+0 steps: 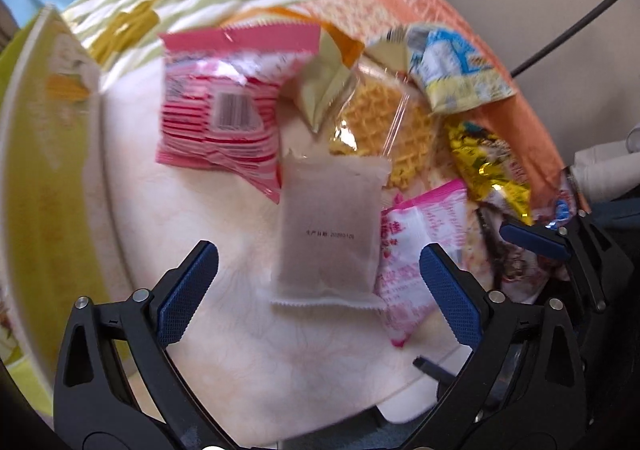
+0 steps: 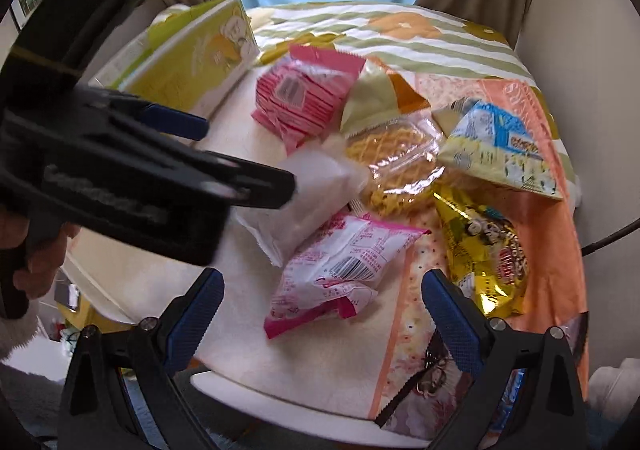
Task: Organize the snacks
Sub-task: 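Move both grippers back to the remaining snacks on the table, then grasp the white square packet with the left gripper while the right gripper grasps the pink-white cake bag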
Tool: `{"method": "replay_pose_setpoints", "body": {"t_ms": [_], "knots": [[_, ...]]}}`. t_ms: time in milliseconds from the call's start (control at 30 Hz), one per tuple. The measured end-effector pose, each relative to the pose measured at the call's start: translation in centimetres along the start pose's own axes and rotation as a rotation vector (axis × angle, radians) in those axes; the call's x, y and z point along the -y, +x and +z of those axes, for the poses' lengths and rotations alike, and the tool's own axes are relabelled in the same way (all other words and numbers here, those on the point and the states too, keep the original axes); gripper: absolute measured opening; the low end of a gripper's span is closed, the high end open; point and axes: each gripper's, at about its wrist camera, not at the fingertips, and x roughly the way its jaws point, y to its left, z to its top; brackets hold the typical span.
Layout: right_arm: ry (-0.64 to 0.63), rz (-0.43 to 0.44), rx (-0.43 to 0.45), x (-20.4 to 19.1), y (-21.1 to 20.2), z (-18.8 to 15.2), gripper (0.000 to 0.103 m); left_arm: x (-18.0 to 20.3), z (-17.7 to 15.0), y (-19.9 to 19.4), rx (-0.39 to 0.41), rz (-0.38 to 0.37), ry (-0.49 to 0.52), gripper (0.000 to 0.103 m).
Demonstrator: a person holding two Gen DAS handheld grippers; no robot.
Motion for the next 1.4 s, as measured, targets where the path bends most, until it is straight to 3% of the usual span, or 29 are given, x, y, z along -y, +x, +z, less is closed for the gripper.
{"method": "replay_pose_setpoints", "body": {"t_ms": [200, 400, 467, 533, 733, 900, 1033, 1167, 1333, 1400], "knots": [[0.001, -0.027, -0.027, 0.1, 2.5, -0.7, 0.099, -0.2, 0.3, 3.9, -0.065, -0.007, 0.014, 0.084], [0.017, -0.037, -0.057, 0.1, 3.9, -0.9, 0.099, -0.2, 0.0, 5.2, -0.064, -0.024, 0.041, 0.08], [0.006, -0.041, -0.065, 0.0, 4.3, -0.9, 0.099, 0.2, -0.2, 5.2, -0.059, -0.002, 0.072, 0.075], [0.003, -0.054, -0.074, 0.0, 4.7, -0.8, 0.099, 0.3, -0.3, 5.0, -0.053, -0.005, 0.091, 0.061], [0.03, -0.066, -0.087, 0.1, 5.2, -0.9, 0.098, 0.9, -0.3, 4.8, -0.058, -0.001, 0.116, 0.06], [0.041, -0.074, -0.104, 0.2, 5.9, -0.7, 0.088, 0.6, -0.5, 4.4, -0.082, 0.018, 0.124, 0.06], [0.027, -0.067, -0.103, 0.2, 6.4, -0.6, 0.087, 0.2, -1.7, 3.8, -0.089, 0.03, 0.123, 0.06], [0.022, -0.044, -0.116, -0.3, 7.3, -0.4, 0.075, -0.2, -3.0, 3.4, -0.098, 0.034, 0.118, 0.06], [0.038, -0.039, -0.11, -0.5, 7.6, -0.5, 0.071, -0.4, -4.5, 3.0, -0.097, 0.035, 0.102, 0.06], [0.046, -0.035, -0.111, -0.4, 7.7, -0.6, 0.063, -0.5, -4.9, 2.9, -0.095, 0.041, 0.094, 0.06]]}}
